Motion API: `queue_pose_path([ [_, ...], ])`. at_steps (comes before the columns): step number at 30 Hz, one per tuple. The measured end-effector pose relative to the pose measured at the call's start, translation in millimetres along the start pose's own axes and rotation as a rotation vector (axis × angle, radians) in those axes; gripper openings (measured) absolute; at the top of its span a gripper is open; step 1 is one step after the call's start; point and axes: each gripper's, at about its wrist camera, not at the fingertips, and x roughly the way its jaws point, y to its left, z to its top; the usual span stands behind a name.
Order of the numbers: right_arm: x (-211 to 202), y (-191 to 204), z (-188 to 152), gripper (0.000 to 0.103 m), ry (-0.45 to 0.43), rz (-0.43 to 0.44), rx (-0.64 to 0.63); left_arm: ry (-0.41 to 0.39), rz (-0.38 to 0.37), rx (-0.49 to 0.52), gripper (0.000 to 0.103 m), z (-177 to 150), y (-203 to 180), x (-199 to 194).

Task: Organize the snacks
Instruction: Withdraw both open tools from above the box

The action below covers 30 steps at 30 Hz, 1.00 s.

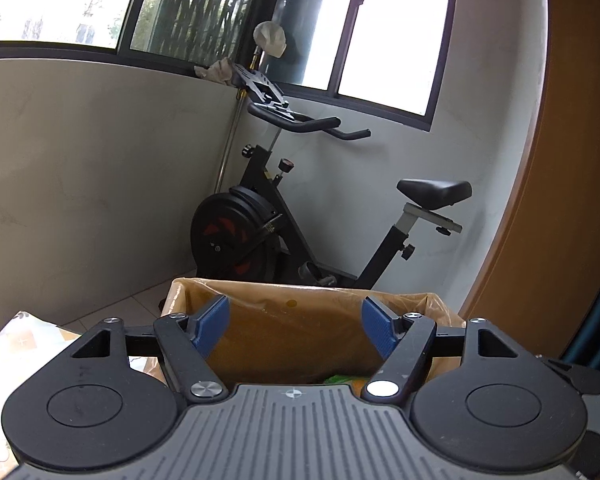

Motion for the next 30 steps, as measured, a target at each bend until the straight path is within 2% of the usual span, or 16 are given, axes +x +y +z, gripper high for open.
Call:
queue_pose_path([
  [16,-37.5,17.3,-10.8,0.067,-0.047,-0.048,0.045,0.011,0.025,0.03,0.075,-30.2,23.7,-58.2],
  [25,-68.3,44.7,-28.8,0.067,-0.091,-0.021,0.055,0.065,0.041,0.03,0.075,-73.0,30.2,-90.2],
  [30,-77.7,58.5,-46.8,0.067,-0.07,-0.015,0.077,0.104,0.045,0.008,0.075,-102.4,32.2,-99.9],
])
